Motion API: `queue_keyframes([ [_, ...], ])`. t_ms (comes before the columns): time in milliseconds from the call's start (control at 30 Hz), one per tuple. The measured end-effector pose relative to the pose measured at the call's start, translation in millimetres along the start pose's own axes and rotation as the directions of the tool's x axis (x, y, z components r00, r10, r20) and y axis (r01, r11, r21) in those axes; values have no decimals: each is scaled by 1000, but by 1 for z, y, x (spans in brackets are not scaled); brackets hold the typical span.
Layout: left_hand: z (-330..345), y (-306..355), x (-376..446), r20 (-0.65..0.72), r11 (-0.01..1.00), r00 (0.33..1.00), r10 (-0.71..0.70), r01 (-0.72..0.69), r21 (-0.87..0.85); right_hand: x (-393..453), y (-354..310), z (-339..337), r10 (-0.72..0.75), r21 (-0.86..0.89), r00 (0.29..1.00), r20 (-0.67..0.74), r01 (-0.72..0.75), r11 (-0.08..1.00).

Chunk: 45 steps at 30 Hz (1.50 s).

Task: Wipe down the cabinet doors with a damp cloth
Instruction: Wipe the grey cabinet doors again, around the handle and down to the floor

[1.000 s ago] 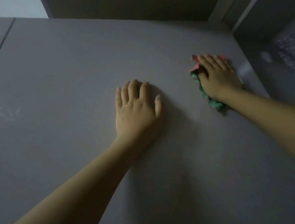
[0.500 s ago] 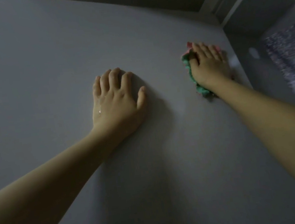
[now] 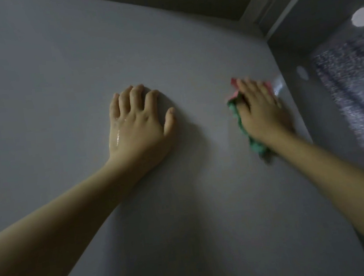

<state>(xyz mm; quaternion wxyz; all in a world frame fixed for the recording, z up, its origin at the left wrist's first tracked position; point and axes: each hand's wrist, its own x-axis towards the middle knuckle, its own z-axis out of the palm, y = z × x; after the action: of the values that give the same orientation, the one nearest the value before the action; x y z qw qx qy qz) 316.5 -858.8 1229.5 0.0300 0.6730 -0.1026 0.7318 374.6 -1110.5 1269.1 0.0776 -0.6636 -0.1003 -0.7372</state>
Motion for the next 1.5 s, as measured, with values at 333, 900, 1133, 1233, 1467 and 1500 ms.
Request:
queue_keyframes([
  [333, 3, -1, 0, 3, 1000, 1000, 10, -10, 1, 7, 50, -2, 300, 6, 953, 33, -300, 954],
  [900, -11, -4, -5, 81, 988, 997, 17, -5, -154, -89, -51, -13, -10, -31, 1000, -25, 9, 999],
  [1133, -22, -15, -67, 109, 984, 982, 152, -140, -110, -99, -3, -24, -13, -77, 998, 68, 18, 997],
  [1233, -17, -21, -76, 137, 986, 977, 165, -162, -37, -90, -48, -13, 222, -70, 975, -3, -221, 973],
  [1467, -17, -18, -77, 120, 988, 980, 157, -157, -10, -139, -39, -28, -475, -15, 867, 152, 483, 876],
  [1500, -18, -18, -78, 120, 988, 981, 154, -154, -11, -122, -33, -26, -348, -41, 928, 132, 356, 933],
])
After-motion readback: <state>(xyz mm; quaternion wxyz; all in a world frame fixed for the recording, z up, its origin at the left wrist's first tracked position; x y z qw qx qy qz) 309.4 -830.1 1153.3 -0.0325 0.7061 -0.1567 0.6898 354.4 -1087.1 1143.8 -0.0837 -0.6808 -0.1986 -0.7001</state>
